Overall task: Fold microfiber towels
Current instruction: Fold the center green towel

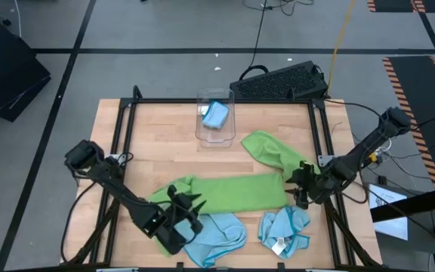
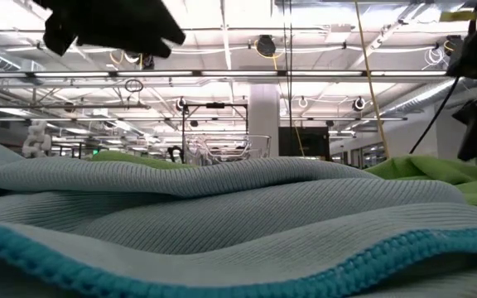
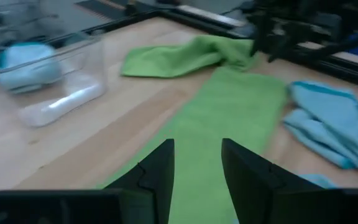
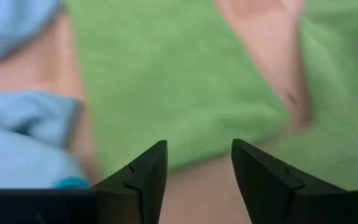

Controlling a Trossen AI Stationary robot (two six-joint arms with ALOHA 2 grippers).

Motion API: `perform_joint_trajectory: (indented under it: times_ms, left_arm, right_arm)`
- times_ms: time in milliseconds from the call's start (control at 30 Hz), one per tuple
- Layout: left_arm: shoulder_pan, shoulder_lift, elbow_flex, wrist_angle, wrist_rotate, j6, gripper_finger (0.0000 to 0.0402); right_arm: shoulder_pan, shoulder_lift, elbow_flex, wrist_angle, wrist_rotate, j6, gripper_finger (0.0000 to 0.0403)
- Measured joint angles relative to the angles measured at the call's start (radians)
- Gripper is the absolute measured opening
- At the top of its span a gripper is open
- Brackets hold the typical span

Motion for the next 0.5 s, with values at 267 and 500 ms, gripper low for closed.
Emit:
perform_joint_trajectory:
  times_ms: [267,500]
  left_arm:
    - [-0.037,0.035,0.001,0.240,0.144,0.396,0.0136]
    - [-0.014,0.054,0.000,0.055,0.320,0.462,0.0162]
  right_arm:
    - [0.141,0.073,0.000,0.335,0.108,-0.095,0.0171]
    - [0.216,0.197,0.000,0.398,0.129,-0.012,0.0171]
